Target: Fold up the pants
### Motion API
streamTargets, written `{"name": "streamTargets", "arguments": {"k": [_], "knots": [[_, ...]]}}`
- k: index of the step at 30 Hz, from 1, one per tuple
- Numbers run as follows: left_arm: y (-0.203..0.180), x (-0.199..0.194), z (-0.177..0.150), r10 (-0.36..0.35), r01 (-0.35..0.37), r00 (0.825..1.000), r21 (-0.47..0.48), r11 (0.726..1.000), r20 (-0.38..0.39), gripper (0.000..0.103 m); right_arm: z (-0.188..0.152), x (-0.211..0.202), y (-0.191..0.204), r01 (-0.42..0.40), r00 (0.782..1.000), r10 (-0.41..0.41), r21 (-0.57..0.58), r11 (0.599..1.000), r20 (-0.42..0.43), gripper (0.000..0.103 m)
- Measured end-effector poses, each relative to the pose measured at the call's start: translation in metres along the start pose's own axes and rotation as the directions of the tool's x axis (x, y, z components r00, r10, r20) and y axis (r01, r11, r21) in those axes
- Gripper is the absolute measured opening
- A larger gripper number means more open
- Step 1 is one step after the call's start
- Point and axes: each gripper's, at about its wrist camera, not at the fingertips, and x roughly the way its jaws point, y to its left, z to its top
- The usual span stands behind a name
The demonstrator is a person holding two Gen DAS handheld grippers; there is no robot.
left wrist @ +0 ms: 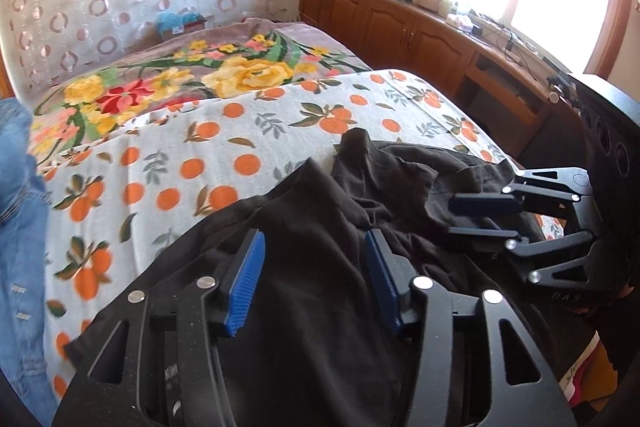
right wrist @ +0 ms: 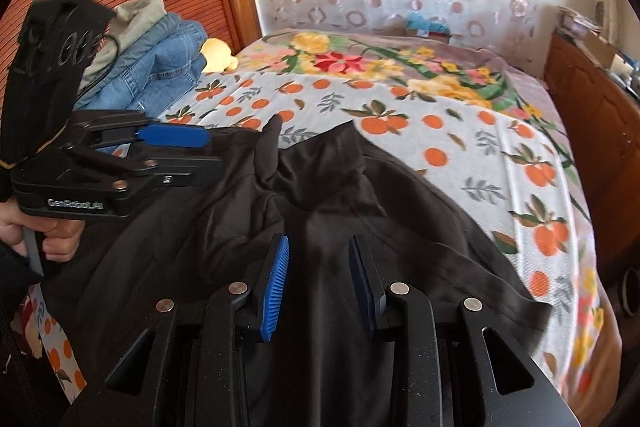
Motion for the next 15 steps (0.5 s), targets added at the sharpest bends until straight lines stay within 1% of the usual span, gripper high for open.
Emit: {"name": "streamTargets", "arguments": {"k": [2,3,4,5,6,7,8,9,12,15], "knots": [[0.0,0.009,0.002,-0.009,0.009,1.0,0.006,1.0,-0.018,0.048,-0.001,0.006,-0.003,0.004,1.0,-0.004,-0.003,1.0,-0.019,0.021],[0.001,0.013,0.003,-0.016,0.017,0.999,0.005,1.0,-0.029,0.046,-0.001,0.008,-0.004,0.004,1.0,-0.004,-0.011,1.0,-0.014,0.014],[0.001,0.017,0.003,-0.026,0.026,0.999,0.004,1.0,-0.038,0.042,0.001,0.009,-0.004,0.004,1.0,-0.004,-0.013,1.0,-0.011,0.007],[0.002,0.019,0.003,-0.033,0.033,0.998,0.004,0.999,-0.045,0.036,0.001,0.01,-0.005,-0.014,1.0,0.013,-0.014,1.0,-0.013,0.005],[0.001,0.021,0.002,-0.035,0.036,0.998,0.009,0.999,-0.053,0.028,0.001,0.009,-0.005,-0.009,1.0,0.009,-0.017,1.0,-0.005,0.003],[0.0,0.02,0.002,-0.025,0.026,0.999,0.018,0.999,-0.044,0.023,0.002,0.007,-0.005,-0.001,1.0,0.0,-0.018,1.0,-0.006,0.002],[0.0,0.021,0.002,-0.033,0.034,0.998,0.021,0.999,-0.046,0.012,0.003,0.006,-0.004,0.0,1.0,0.0,-0.019,1.0,-0.002,0.001],[-0.001,0.019,0.002,-0.034,0.035,0.999,0.019,0.999,-0.042,0.008,0.003,0.003,-0.004,0.005,1.0,-0.005,-0.02,1.0,0.011,0.001],[-0.003,0.001,0.006,-0.036,0.035,0.999,0.023,0.999,0.026,0.005,0.007,-0.013,-0.001,0.013,0.997,-0.012,-0.014,1.0,0.07,0.001],[-0.004,-0.024,0.015,-0.042,0.04,0.993,0.017,0.999,0.11,0.003,0.013,-0.034,0.0,0.018,0.99,-0.017,-0.005,1.0,0.143,0.001]]}}
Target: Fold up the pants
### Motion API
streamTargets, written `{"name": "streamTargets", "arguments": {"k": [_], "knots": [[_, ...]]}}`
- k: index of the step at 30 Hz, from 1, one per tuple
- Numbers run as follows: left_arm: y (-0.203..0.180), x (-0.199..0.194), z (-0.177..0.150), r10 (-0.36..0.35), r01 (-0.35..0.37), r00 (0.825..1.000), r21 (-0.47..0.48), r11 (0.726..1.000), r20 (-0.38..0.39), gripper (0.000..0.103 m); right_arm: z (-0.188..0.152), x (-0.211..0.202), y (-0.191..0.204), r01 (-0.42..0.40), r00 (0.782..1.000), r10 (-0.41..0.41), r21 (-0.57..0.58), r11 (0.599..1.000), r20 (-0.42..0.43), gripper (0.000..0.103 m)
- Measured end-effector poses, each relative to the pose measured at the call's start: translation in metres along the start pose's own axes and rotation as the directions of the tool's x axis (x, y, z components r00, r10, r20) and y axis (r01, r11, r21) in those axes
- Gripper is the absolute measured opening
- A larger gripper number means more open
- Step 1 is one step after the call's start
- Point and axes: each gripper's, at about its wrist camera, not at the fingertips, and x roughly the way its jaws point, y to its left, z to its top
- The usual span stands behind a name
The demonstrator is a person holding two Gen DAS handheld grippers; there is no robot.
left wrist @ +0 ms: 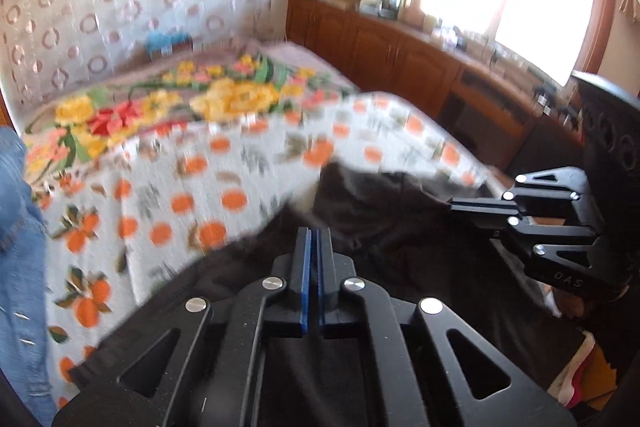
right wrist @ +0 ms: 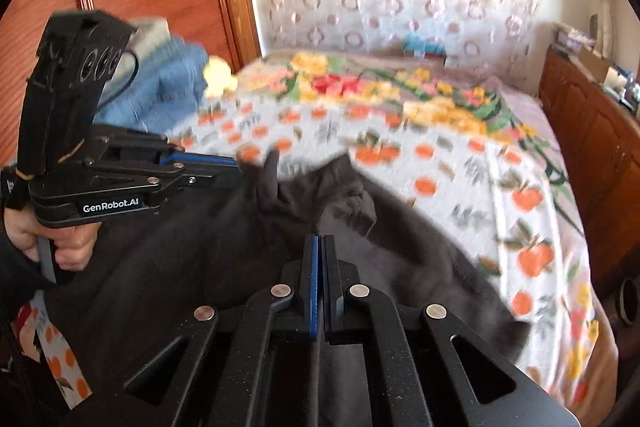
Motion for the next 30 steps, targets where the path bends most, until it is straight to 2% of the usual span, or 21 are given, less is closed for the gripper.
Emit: {"name": "streamTargets", "arguments": {"k": [4,7,8,9,12,16,20,22,23,25,26,27,30], "knots": [[0.002,-0.011,0.016,0.01,-0.011,0.999,0.009,1.0,0.036,0.001,0.009,-0.013,-0.006,0.028,0.997,-0.029,0.012,1.0,0.065,0.001],[0.01,-0.006,0.018,0.012,-0.011,1.0,-0.011,1.0,0.012,0.001,0.012,-0.007,-0.011,0.087,0.993,-0.088,0.016,0.996,0.076,0.001],[0.012,-0.002,0.017,0.006,-0.006,1.0,-0.019,1.0,-0.003,0.002,0.011,0.0,-0.013,0.112,0.992,-0.112,0.012,0.994,0.054,0.001],[0.014,0.0,0.015,0.006,-0.006,1.0,-0.022,1.0,-0.013,0.009,0.009,0.009,-0.016,0.14,0.99,-0.14,0.01,0.99,0.029,0.001],[0.019,0.009,0.002,0.016,-0.018,0.998,-0.038,0.999,-0.057,0.018,0.002,0.035,-0.015,0.161,0.985,-0.16,0.005,0.987,-0.06,0.001],[0.023,0.02,-0.015,0.01,-0.016,0.994,-0.05,0.999,-0.111,0.045,-0.012,0.051,-0.01,0.149,0.983,-0.15,-0.013,0.989,-0.108,0.001],[0.024,0.031,-0.019,0.011,-0.018,0.991,-0.051,0.999,-0.136,0.048,-0.012,0.054,-0.008,0.145,0.984,-0.145,-0.012,0.989,-0.101,0.001],[0.026,0.037,-0.018,0.011,-0.019,0.99,-0.054,0.998,-0.142,0.048,-0.011,0.054,-0.009,0.142,0.985,-0.143,-0.009,0.99,-0.101,0.001],[0.027,0.038,-0.018,0.013,-0.021,0.989,-0.054,0.998,-0.145,0.044,-0.011,0.054,-0.009,0.142,0.985,-0.142,-0.008,0.99,-0.101,0.001],[0.026,0.038,-0.018,0.017,-0.022,0.99,-0.036,0.999,-0.142,0.021,-0.011,0.051,-0.011,0.141,0.985,-0.141,-0.01,0.99,-0.101,0.001],[0.027,0.038,-0.018,0.005,-0.011,0.99,-0.04,0.999,-0.143,0.006,-0.01,0.048,-0.014,0.138,0.985,-0.139,-0.01,0.99,-0.103,0.001],[0.028,0.037,-0.018,0.0,-0.006,0.991,-0.047,0.999,-0.137,0.003,-0.01,0.041,-0.018,0.135,0.985,-0.136,-0.01,0.991,-0.104,0.001],[0.032,0.024,-0.014,0.059,-0.062,0.996,-0.048,0.997,-0.07,0.002,-0.011,0.035,-0.017,0.129,0.986,-0.129,-0.006,0.992,-0.104,0.001]]}}
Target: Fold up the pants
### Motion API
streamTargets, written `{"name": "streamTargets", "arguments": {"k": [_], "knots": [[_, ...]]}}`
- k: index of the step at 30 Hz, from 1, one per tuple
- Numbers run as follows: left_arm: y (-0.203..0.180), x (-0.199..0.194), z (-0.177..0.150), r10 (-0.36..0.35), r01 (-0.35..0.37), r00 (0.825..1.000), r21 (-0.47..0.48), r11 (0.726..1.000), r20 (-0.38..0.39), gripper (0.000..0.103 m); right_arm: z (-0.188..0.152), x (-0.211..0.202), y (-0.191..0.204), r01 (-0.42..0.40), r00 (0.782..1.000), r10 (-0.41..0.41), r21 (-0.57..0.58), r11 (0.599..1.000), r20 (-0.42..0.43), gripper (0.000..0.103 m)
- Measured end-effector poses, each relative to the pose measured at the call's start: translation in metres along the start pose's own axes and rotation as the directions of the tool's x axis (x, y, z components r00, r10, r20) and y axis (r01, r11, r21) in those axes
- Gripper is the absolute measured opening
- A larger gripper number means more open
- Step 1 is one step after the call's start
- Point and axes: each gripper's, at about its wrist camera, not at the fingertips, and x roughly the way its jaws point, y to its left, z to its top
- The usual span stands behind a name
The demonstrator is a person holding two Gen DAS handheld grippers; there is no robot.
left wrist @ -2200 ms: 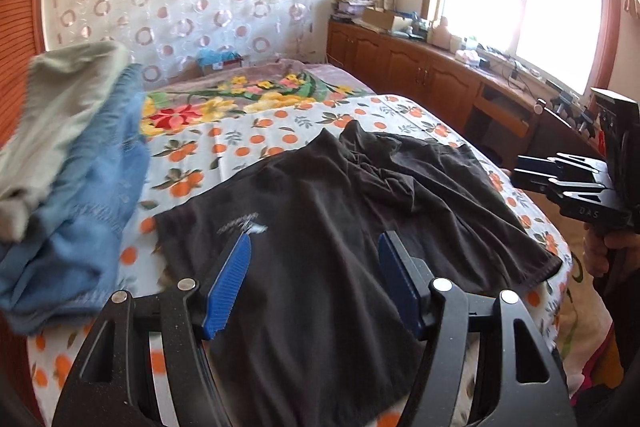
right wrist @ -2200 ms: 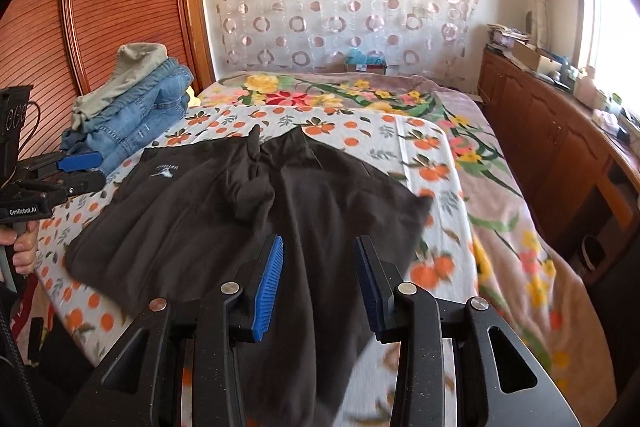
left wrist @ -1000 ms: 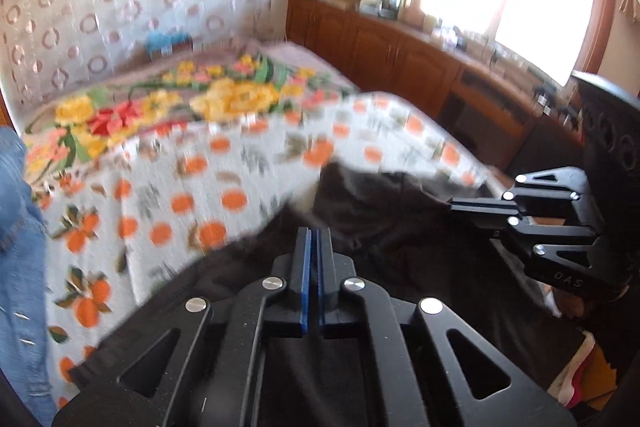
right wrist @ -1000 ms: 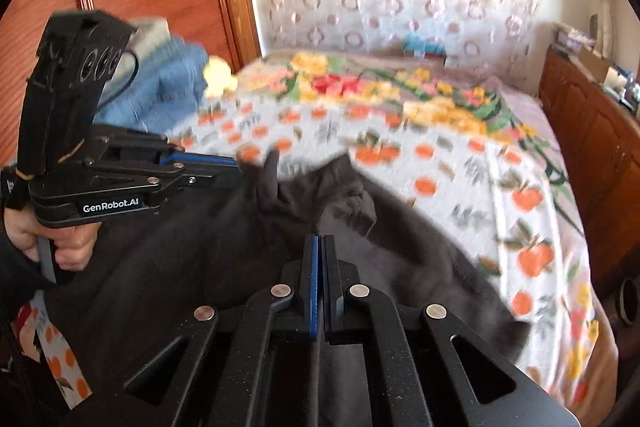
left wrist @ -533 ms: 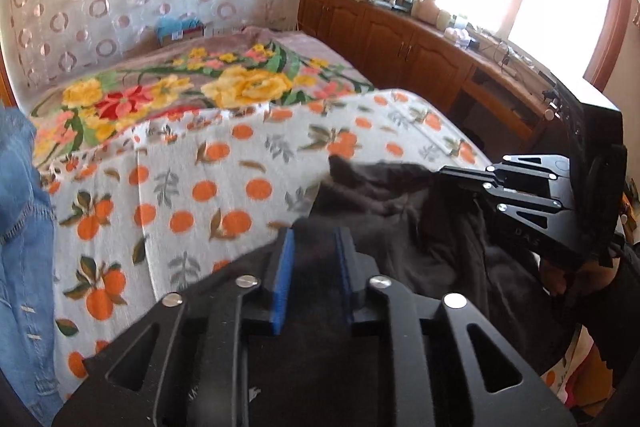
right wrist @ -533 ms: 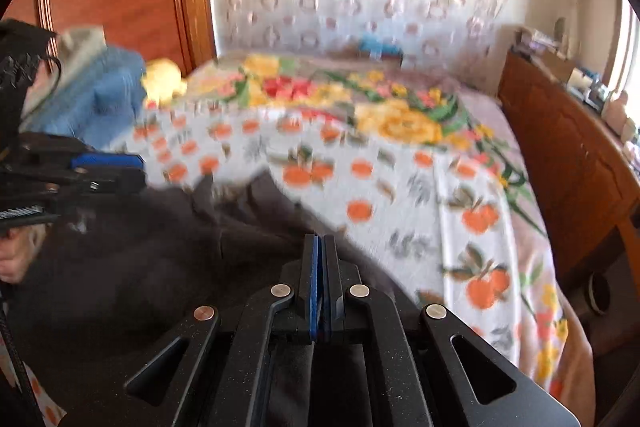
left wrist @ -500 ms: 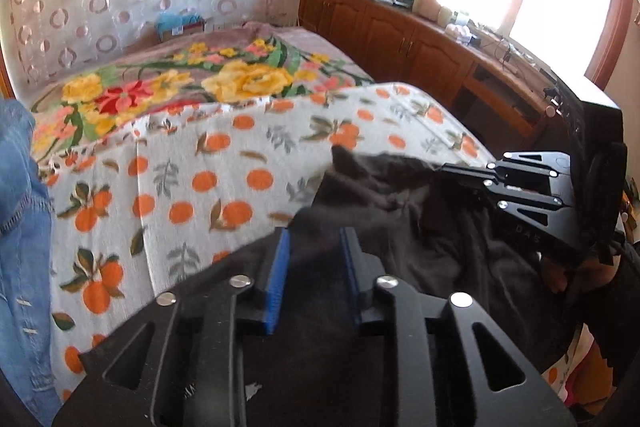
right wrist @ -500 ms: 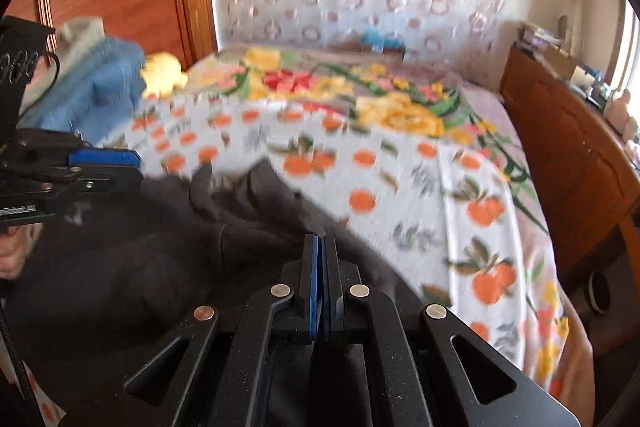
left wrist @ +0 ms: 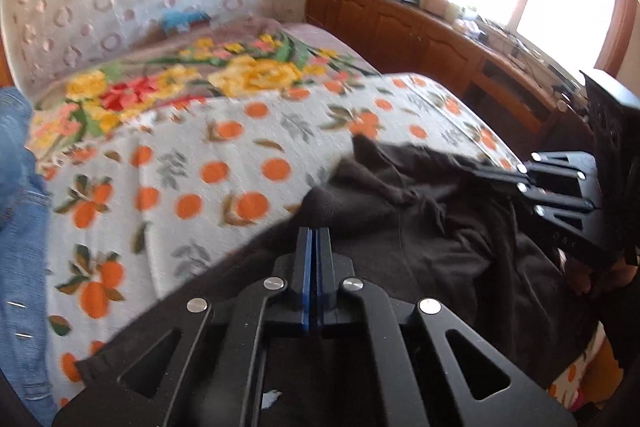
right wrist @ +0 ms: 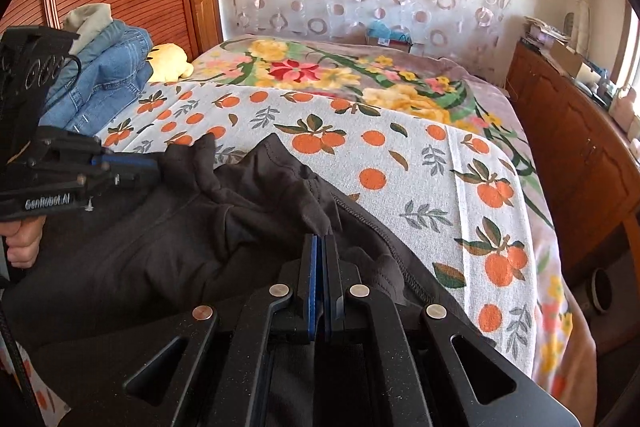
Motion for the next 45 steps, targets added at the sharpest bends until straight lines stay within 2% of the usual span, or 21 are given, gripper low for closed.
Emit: {"name": "streamTargets", "arguments": {"k": [4,7,11,14,15,20,25,32,35,37,41,43,45], "knots": [[0.006,-0.017,0.006,0.042,-0.041,0.997,-0.013,0.999,0.059,0.002,-0.004,-0.016,0.003,0.001,1.0,-0.001,0.019,1.0,0.01,0.001],[0.007,-0.028,0.006,0.063,-0.062,0.995,-0.018,0.998,0.073,0.003,-0.011,-0.033,0.005,-0.001,1.0,0.0,0.041,0.999,0.024,0.004],[0.002,-0.051,-0.006,0.049,-0.047,0.995,-0.024,0.999,0.087,0.019,-0.028,-0.058,0.014,-0.004,0.999,0.001,0.063,0.998,0.035,0.007],[-0.003,-0.067,-0.022,0.05,-0.049,0.994,-0.015,0.999,0.096,0.043,-0.043,-0.075,0.024,0.001,0.999,-0.003,0.068,0.998,0.037,0.01],[-0.006,-0.073,-0.029,0.048,-0.047,0.994,-0.012,0.999,0.102,0.047,-0.049,-0.081,0.028,0.0,0.999,-0.002,0.07,0.998,0.038,0.011],[-0.019,-0.094,-0.062,0.052,-0.054,0.995,0.015,0.998,0.089,0.047,-0.073,-0.103,0.043,-0.007,0.999,0.004,0.085,0.996,0.038,0.012],[-0.031,-0.112,-0.098,0.052,-0.054,0.996,0.025,0.998,0.073,0.047,-0.097,-0.122,0.061,-0.05,0.998,0.047,0.088,0.995,0.033,0.012],[-0.037,-0.129,-0.14,0.058,-0.059,0.997,0.015,0.998,0.05,0.047,-0.122,-0.129,0.074,-0.099,0.995,0.1,0.1,0.99,-0.002,0.012],[-0.033,-0.134,-0.159,0.062,-0.062,0.997,-0.009,0.998,0.038,0.047,-0.13,-0.127,0.08,-0.097,0.995,0.099,0.086,0.992,-0.02,0.013],[-0.028,-0.136,-0.169,0.075,-0.074,0.997,-0.024,0.997,0.027,0.047,-0.13,-0.124,0.079,-0.093,0.995,0.096,0.086,0.992,-0.03,0.02],[-0.017,-0.139,-0.187,0.082,-0.082,0.997,-0.062,0.995,0.008,0.047,-0.129,-0.118,0.077,-0.086,0.996,0.088,0.083,0.993,-0.027,0.029],[-0.011,-0.137,-0.194,0.102,-0.102,0.995,-0.074,0.992,-0.011,0.047,-0.125,-0.112,0.081,-0.069,0.997,0.072,0.076,0.995,-0.037,0.038],[-0.007,-0.139,-0.198,0.095,-0.094,0.995,-0.076,0.993,0.001,0.047,-0.123,-0.108,0.085,-0.067,0.997,0.07,0.059,0.996,-0.041,0.041]]}}
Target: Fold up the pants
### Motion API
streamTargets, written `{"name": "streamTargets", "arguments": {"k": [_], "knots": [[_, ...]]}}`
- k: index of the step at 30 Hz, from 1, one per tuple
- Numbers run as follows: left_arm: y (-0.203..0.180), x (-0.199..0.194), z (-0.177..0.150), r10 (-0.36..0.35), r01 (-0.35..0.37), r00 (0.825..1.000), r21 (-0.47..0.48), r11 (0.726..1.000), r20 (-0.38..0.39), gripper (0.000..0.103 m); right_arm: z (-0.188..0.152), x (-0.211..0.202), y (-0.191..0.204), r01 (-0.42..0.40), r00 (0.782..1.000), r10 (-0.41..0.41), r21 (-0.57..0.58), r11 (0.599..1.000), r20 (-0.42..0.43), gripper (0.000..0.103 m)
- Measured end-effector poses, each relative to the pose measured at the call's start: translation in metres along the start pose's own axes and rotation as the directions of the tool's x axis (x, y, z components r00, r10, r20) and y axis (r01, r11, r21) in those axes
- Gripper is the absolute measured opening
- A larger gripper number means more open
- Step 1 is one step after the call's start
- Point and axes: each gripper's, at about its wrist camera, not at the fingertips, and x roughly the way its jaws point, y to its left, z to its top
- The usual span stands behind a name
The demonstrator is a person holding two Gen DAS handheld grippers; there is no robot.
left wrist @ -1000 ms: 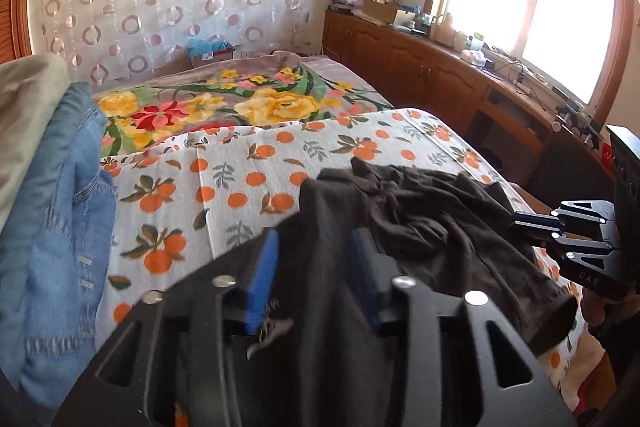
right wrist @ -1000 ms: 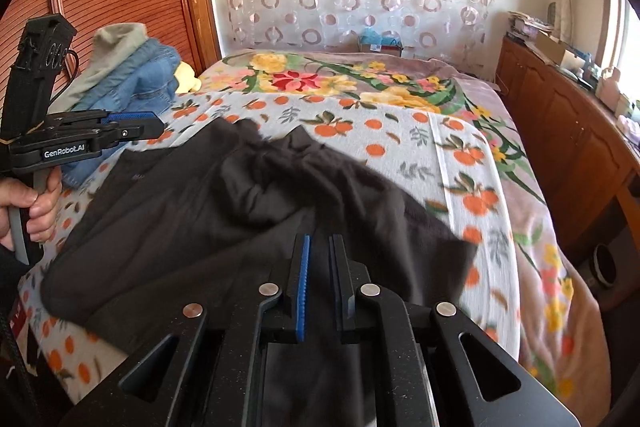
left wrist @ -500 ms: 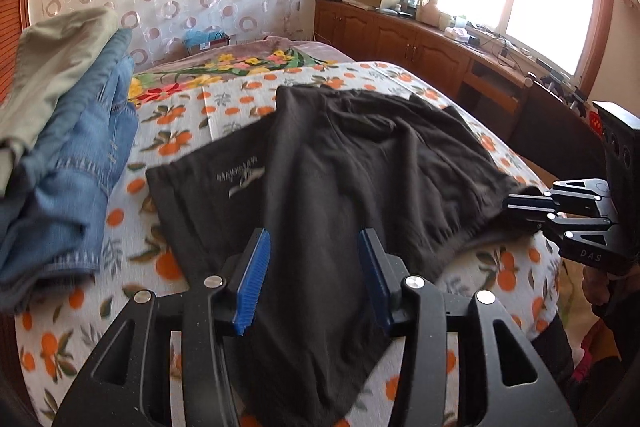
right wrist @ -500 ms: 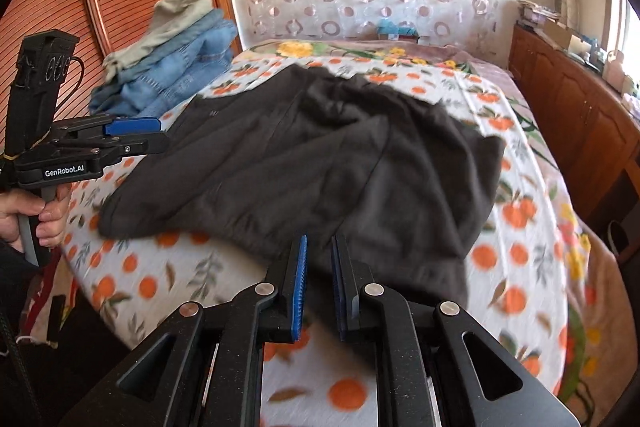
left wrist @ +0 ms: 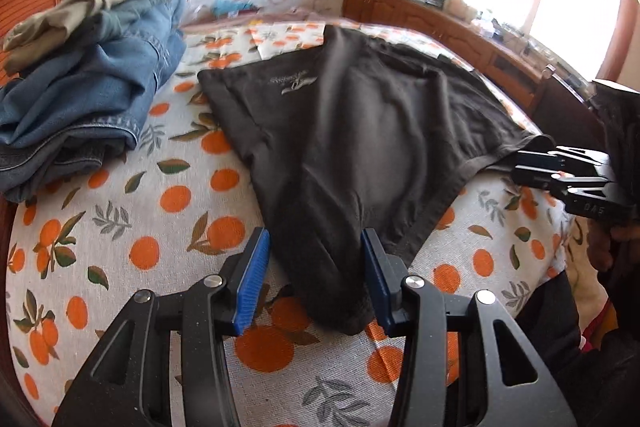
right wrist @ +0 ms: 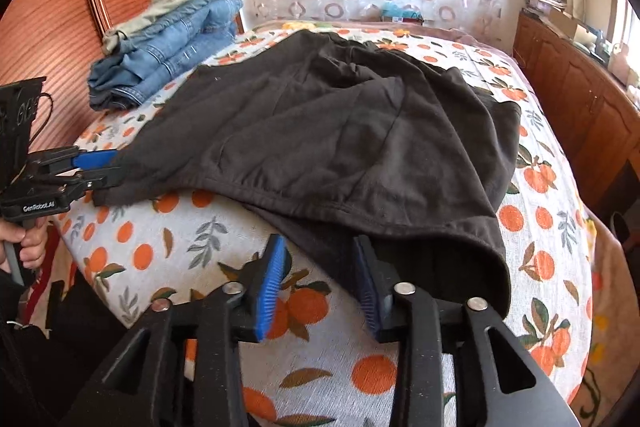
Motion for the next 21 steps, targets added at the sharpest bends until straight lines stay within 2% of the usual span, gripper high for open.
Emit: {"name": "streamTargets", "arguments": {"k": [4,5,6,8,9,10,13,18,21], "knots": [[-0.002,0.0,0.001,0.002,-0.002,1.0,0.005,1.0,-0.001,0.047,0.001,0.005,0.012,0.035,0.999,-0.036,-0.053,0.998,-0.005,0.042],[-0.003,0.001,0.0,-0.001,0.001,1.0,0.011,1.0,0.0,0.041,0.0,0.005,0.014,0.044,0.999,-0.044,-0.065,0.997,-0.002,0.042],[-0.004,0.001,0.0,0.003,-0.003,1.0,0.015,1.0,0.005,0.029,-0.001,0.006,0.016,0.054,0.999,-0.054,-0.078,0.996,0.003,0.042],[-0.003,0.002,0.002,-0.006,0.006,1.0,0.011,1.0,0.007,0.017,-0.003,0.007,0.016,0.068,0.998,-0.067,-0.09,0.994,0.015,0.033],[-0.002,0.002,0.003,-0.014,0.014,1.0,0.003,1.0,0.007,0.015,-0.003,0.006,0.014,0.062,0.998,-0.061,-0.083,0.995,0.017,0.023],[-0.001,0.001,0.004,-0.017,0.017,1.0,-0.003,1.0,0.009,0.013,-0.004,0.005,0.012,0.059,0.998,-0.058,-0.076,0.995,0.016,0.016],[0.002,-0.007,0.013,-0.019,0.021,0.999,-0.028,0.999,0.044,0.011,-0.005,0.002,0.005,0.028,1.0,-0.028,-0.067,0.997,0.01,0.008],[0.003,-0.029,0.033,-0.025,0.031,0.994,-0.049,0.998,0.109,0.011,-0.007,-0.011,0.0,-0.033,0.999,0.034,-0.073,0.997,0.012,0.006],[0.002,-0.036,0.038,-0.029,0.035,0.993,-0.051,0.998,0.114,0.011,-0.009,-0.024,0.0,-0.05,0.998,0.052,-0.087,0.995,0.021,0.006]]}}
